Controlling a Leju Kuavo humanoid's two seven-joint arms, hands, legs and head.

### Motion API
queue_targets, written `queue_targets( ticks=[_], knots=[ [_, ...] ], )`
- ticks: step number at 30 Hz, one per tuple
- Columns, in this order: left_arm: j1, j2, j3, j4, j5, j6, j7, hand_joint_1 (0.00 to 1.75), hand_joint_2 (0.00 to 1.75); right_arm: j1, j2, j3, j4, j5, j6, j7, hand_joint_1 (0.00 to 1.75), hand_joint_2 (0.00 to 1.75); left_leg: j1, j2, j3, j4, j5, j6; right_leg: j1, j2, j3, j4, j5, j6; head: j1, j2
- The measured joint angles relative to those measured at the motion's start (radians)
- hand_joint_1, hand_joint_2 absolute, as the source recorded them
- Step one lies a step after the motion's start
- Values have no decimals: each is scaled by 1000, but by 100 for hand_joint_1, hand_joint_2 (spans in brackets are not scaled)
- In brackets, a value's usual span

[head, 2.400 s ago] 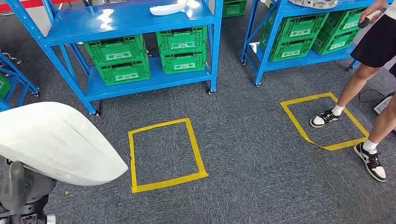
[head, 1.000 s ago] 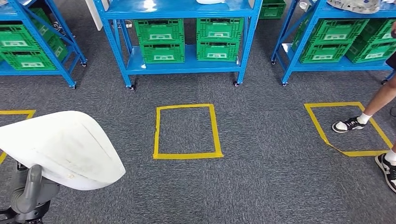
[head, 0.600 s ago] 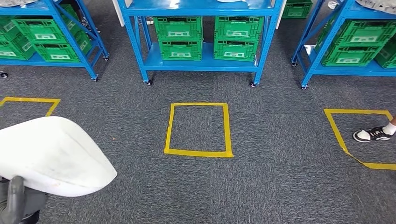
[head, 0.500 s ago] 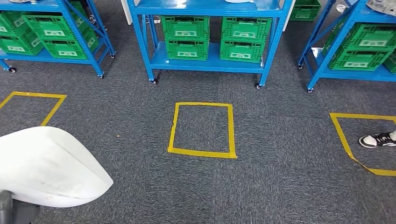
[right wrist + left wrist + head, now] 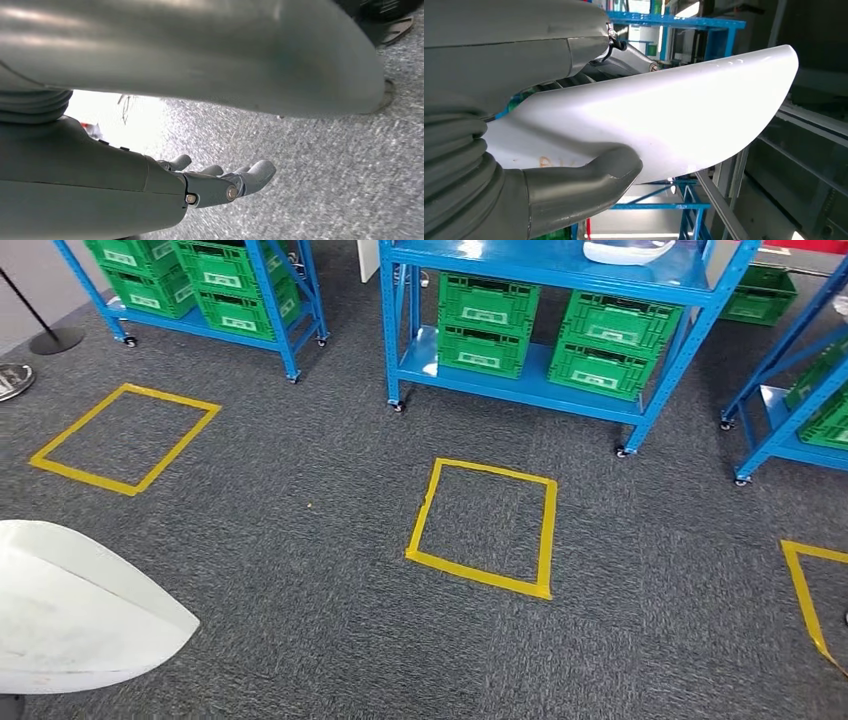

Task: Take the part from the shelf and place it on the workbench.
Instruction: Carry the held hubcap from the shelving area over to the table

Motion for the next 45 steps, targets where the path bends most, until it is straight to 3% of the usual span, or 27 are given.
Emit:
queue_targets(
  ticks=[2, 4, 5, 7, 9, 10, 12, 14, 16, 18, 20, 22, 24, 26, 27, 28, 29, 31, 33, 35, 36, 37, 39, 41, 42, 43, 45],
  knots=[
    [-35, 5, -1, 20, -2, 6, 12, 175, 175, -3, 0, -2, 0, -2, -1, 16, 0, 0, 0, -23, -8, 2, 4, -12, 2, 23, 32, -74, 20, -8, 0, 0],
    [-59, 11, -2, 39, -3, 17, 20, 175, 175, -8, 1, -3, 0, -5, -2, 22, 0, 0, 1, -42, -16, -4, 12, -28, 4, 7, 30, -79, 25, -19, 0, 0],
    [-65, 15, -2, 47, -3, 23, 21, 175, 175, -11, 3, -4, 0, -10, -3, 19, 0, 0, 2, -38, -20, -3, 13, -34, 3, -4, 30, -83, 30, -26, 0, 0],
    [-77, 21, -4, 58, -2, 33, 24, 175, 175, -10, 5, -11, 0, -25, -4, 5, 0, 0, -1, 14, -43, 38, -16, -44, 1, -28, 30, -92, 39, -41, -3, 0],
    [-92, 23, -11, 67, 6, 40, 38, 175, 175, -7, 6, -19, 0, -32, -4, 1, 0, 0, -1, 76, -91, 148, -83, -51, 2, -52, 27, -95, 41, -48, -7, 0],
    [-101, 22, -17, 73, 13, 42, 50, 175, 175, -6, 6, -21, 0, -30, -4, 5, 0, 0, 1, 87, -118, 213, -114, -55, 4, -67, 25, -94, 41, -48, -7, 0],
    [-120, 19, -31, 86, 24, 47, 69, 175, 175, -3, 6, -23, 0, -24, 0, 14, 0, 0, 3, 95, -134, 271, -128, -58, 5, -100, 22, -93, 41, -48, -7, 0],
    [-138, 20, -40, 92, 20, 57, 64, 175, 175, -4, 6, -26, 0, -33, 0, 8, 0, 0, 3, 112, -68, 168, -74, -56, 5, -128, 22, -91, 40, -46, -7, 0],
    [-147, 26, -43, 86, 18, 63, 54, 175, 175, -6, 7, -36, 0, -56, -6, -4, 0, 0, -3, 154, 8, 34, -31, -44, 9, -150, 25, -88, 37, -39, -7, 0],
    [-146, 32, -44, 76, 22, 62, 56, 175, 175, -8, 7, -49, 0, -71, -14, -4, 0, 0, -10, 168, 27, -12, -21, -29, 12, -168, 28, -87, 35, -29, -6, 0],
    [-146, 34, -44, 67, 23, 60, 68, 175, 175, -12, 7, -56, 0, -72, -17, 6, 0, 0, -8, 142, 21, -15, -15, -17, 11, -183, 33, -89, 32, -16, -6, 0],
    [-151, 33, -46, 60, 19, 59, 80, 175, 175, -13, 7, -58, 0, -68, -18, 12, 0, 0, -1, 118, 23, -21, -7, -5, 7, -139, 23, -55, 4, -3, -4, 0],
    [-159, 27, -49, 57, 15, 60, 90, 175, 175, -12, 8, -61, 0, -67, -18, 17, 0, 0, 2, 95, 21, -22, -1, 2, 4, -69, -27, 59, -60, 4, -1, 0],
    [-162, 18, -52, 55, 15, 67, 114, 175, 175, -9, 9, -65, 0, -65, -12, 23, 0, 0, 2, 67, 15, -19, 0, 4, 3, -45, -86, 180, -104, 5, 1, 0],
    [-161, 14, -52, 53, 15, 74, 130, 175, 175, -7, 9, -66, 0, -60, -6, 25, 0, 0, 1, 51, 14, -16, 0, 4, 3, -42, -97, 197, -99, 5, 1, 0],
    [-159, 10, -52, 47, 16, 83, 145, 175, 175, -5, 9, -67, 0, -54, 1, 24, 0, 0, 2, 35, 13, -13, 0, 3, 2, -39, -87, 172, -73, 4, 1, 0],
    [-154, 7, -50, 38, 13, 90, 156, 175, 175, -4, 10, -67, 0, -48, 6, 23, 0, 0, 2, 19, 13, -9, -1, 1, 0, -30, -60, 112, -34, 3, 1, 0],
    [-137, -3, -43, 12, -2, 95, 164, 175, 175, -1, 10, -67, 0, -40, 12, 20, 0, 0, 3, -8, 9, -1, -4, -8, -5, 20, -2, -19, 19, 1, 0, 0],
    [-119, -13, -33, -15, -25, 96, 165, 175, 175, 2, 10, -66, 1, -31, 17, 16, 0, 0, 4, -29, 0, 3, -3, -22, -6, 47, 19, -68, 28, -3, 0, 0],
    [-99, -18, -22, -35, -50, 96, 167, 175, 175, 3, 11, -65, 2, -23, 21, 7, 0, 0, 7, -47, -8, -1, 1, -36, -3, 22, 21, -71, 30, -13, 0, 0],
    [-86, -18, -14, -43, -61, 96, 167, 175, 175, 3, 10, -65, 2, -24, 21, -1, 0, 0, 7, -32, -12, 3, -2, -40, -3, 9, 23, -75, 32, -21, 0, 0],
    [-76, -17, -5, -50, -69, 94, 163, 175, 175, 3, 9, -64, 2, -30, 18, -9, 0, 0, 6, -2, -23, 22, -15, -44, -3, -5, 25, -79, 33, -30, -2, 0],
    [-70, -13, 7, -56, -74, 84, 144, 175, 175, 4, 4, -65, 2, -41, 11, -28, 0, 0, 4, 69, -70, 121, -73, -49, -1, -37, 25, -83, 34, -41, -6, 0],
    [-73, -6, 12, -55, -74, 72, 123, 175, 175, 5, -5, -65, 2, -41, 6, -47, 0, 0, 5, 90, -126, 244, -129, -54, 2, -72, 24, -82, 32, -46, -7, 0],
    [-73, -3, 14, -53, -75, 68, 115, 175, 175, 4, -11, -65, 2, -36, 6, -55, 0, 0, 5, 92, -136, 272, -133, -55, 4, -89, 24, -82, 31, -46, -7, 0],
    [-74, 1, 15, -50, -75, 64, 107, 175, 175, 3, -16, -64, 2, -29, 7, -62, 0, 0, 5, 94, -126, 259, -118, -54, 5, -105, 24, -82, 30, -45, -7, 0],
    [-76, 9, 16, -45, -74, 60, 87, 175, 175, -1, -27, -61, 2, -13, 8, -71, 0, 0, 4, 123, -55, 135, -59, -48, 6, -133, 27, -80, 28, -42, -7, 0]
  ],
)
